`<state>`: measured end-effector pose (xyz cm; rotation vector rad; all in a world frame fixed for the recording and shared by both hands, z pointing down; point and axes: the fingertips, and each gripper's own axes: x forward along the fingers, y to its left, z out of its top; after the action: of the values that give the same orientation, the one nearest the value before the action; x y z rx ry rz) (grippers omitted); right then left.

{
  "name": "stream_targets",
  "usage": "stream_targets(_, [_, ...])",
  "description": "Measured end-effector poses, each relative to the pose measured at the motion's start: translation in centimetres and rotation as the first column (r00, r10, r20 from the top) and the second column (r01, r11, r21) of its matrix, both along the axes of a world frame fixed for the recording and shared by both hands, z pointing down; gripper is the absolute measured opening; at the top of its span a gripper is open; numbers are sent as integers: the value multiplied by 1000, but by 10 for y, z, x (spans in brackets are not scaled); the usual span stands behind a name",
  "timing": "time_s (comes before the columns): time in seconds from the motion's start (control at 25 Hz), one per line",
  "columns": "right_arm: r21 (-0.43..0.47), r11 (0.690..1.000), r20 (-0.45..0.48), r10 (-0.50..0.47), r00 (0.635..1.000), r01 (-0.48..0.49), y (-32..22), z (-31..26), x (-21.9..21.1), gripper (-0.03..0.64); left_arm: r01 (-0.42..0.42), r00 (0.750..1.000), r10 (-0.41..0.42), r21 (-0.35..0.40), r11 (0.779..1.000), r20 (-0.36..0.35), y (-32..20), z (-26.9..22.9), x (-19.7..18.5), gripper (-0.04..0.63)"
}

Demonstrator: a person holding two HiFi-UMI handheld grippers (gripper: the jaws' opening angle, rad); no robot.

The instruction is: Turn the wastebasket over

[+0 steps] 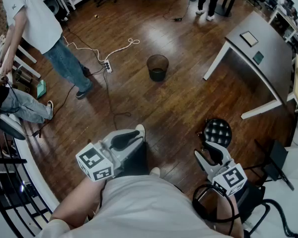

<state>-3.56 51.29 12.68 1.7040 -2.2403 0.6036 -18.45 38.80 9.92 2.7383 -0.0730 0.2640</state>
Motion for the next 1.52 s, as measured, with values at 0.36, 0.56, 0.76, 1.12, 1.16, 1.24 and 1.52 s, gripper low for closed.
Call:
stream_targets(0.36, [-91, 996, 9, -15, 1000, 16, -118, 23, 23, 155, -4, 1000, 1, -127, 992, -25, -135, 30, 39, 0])
stream_targets(0.56, [-166, 984, -72, -84, 994, 71, -224, 33, 40, 156, -51, 999, 49, -125, 991, -20, -226, 35, 69, 0])
stream_targets(0.76, [-247, 951, -132, -225, 965, 188, -325, 68, 49, 155, -4, 1000, 9, -179, 984, 25, -295, 66, 81, 0])
stream_targets(1.12, [-473, 811, -150, -459, 876, 344, -474, 267, 84, 167, 186, 981, -165, -264, 946, 101, -364, 162, 104, 0])
stream_targets(1.16, [-505, 786, -146, -484, 863, 356, -486, 297, 88, 167, 199, 979, -178, -283, 938, 98, -368, 174, 109, 0])
stream_targets(1.24, [-559, 744, -149, -525, 838, 366, -512, 355, 98, 184, 204, 979, -191, -325, 923, 74, -381, 195, 124, 0])
stream_targets(1.52, [-669, 632, -136, -620, 773, 390, -564, 501, 123, 184, 311, 950, -279, -410, 857, 138, -405, 277, 180, 0])
